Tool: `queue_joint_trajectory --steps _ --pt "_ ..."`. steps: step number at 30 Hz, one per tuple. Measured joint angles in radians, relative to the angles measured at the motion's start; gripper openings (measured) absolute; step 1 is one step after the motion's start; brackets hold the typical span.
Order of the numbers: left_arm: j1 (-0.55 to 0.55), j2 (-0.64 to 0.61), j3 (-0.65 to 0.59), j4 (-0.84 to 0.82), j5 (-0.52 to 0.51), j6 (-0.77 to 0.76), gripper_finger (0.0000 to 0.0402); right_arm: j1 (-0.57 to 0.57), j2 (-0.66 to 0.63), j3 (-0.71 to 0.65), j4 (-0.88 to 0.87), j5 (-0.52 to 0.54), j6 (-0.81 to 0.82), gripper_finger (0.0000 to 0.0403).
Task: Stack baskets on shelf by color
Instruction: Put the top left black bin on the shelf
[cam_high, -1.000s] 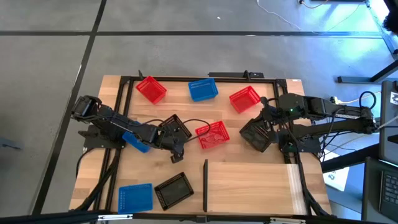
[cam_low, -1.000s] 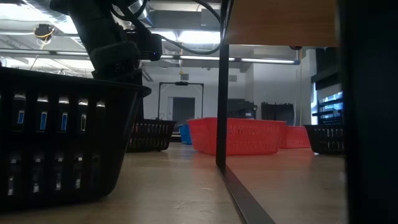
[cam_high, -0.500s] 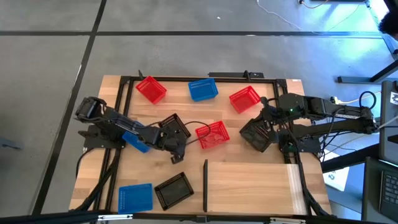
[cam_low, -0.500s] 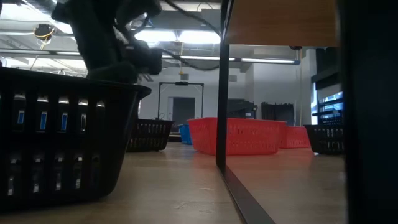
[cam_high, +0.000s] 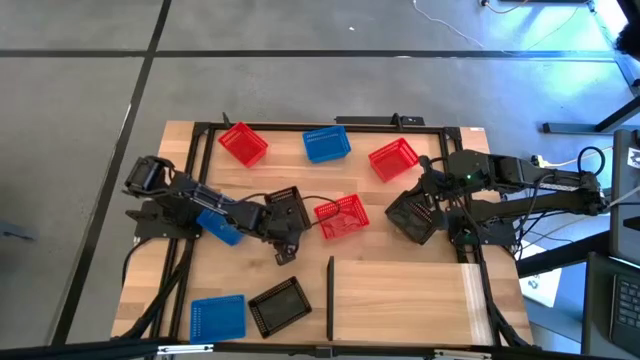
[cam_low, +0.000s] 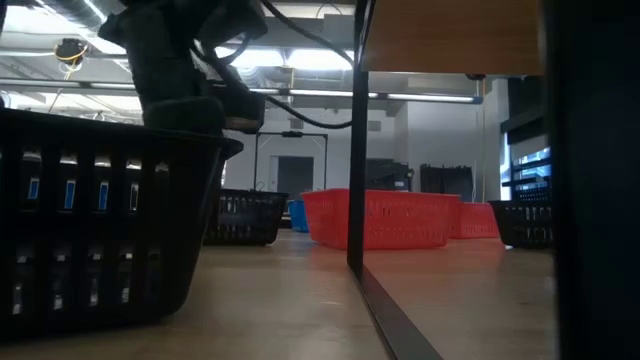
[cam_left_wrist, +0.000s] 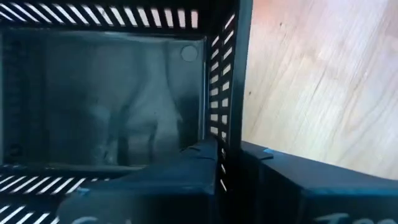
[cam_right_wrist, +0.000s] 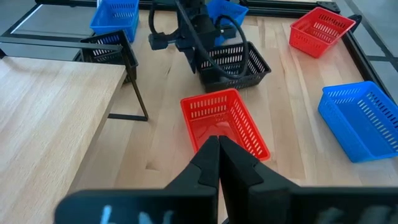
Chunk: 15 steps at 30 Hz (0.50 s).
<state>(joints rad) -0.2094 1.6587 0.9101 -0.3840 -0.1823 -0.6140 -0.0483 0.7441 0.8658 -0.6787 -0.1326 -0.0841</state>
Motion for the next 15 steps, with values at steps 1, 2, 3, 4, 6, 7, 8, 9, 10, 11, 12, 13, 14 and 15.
queue_joint_trajectory --steps 1,2,3,4,6,7,8,9,10,11,12,13,14,15 --pt "0.003 -0.006 0.014 -0.03 0.002 0.006 0.0004 0.0 0.0 0.0 0.0 0.0 0.0 0.0006" --pt "0.007 -0.011 0.038 -0.066 0.004 0.02 0.0002 0.0 0.0 0.0 0.0 0.0 0.0 0.0006" --pt "0.011 -0.015 0.065 -0.096 0.006 0.033 0.0001 0.0 0.0 0.0 0.0 0.0 0.0 0.0006" --pt "0.015 -0.021 0.092 -0.136 0.01 0.05 0.0 0.0 0.0 0.0 0.0 0.0 0.0 0.0006" --pt "0.022 -0.039 0.154 -0.217 0.015 0.091 0.0 0.0 0.0 0.0 0.001 0.0 0.0 0.0006" --pt "0.026 -0.051 0.187 -0.24 0.014 0.11 0.0 0.0 0.0 0.0 0.002 0.0 0.0 0.0006" --pt "0.029 -0.062 0.219 -0.263 0.012 0.127 0.0 0.0 0.0 0.0 0.003 0.0 0.0 0.0006" --pt "0.033 -0.074 0.248 -0.289 0.003 0.143 0.0 0.0 0.0 0.0 0.006 0.0 -0.003 0.0006" --pt "0.036 -0.087 0.277 -0.32 -0.009 0.15 0.0 0.0 0.0 0.0 0.007 0.0 -0.004 0.0006" --pt "0.039 -0.099 0.305 -0.35 -0.022 0.151 0.0 0.0 0.0 0.0 0.007 0.0 -0.004 0.0006" --pt "0.04 -0.109 0.339 -0.381 -0.035 0.152 0.0 0.0 0.0 0.0 0.008 0.0 -0.003 0.0006" --pt "0.041 -0.117 0.374 -0.404 -0.049 0.153 0.0 0.0 0.0 0.0 0.009 0.0 0.001 0.0006" --pt "0.041 -0.124 0.412 -0.433 -0.062 0.153 0.0 0.0 0.0 0.0 0.009 0.0 0.001 0.0006" --pt "0.041 -0.128 0.45 -0.466 -0.072 0.153 0.0 0.0 0.0 0.0 0.009 0.0 0.001 0.0006"
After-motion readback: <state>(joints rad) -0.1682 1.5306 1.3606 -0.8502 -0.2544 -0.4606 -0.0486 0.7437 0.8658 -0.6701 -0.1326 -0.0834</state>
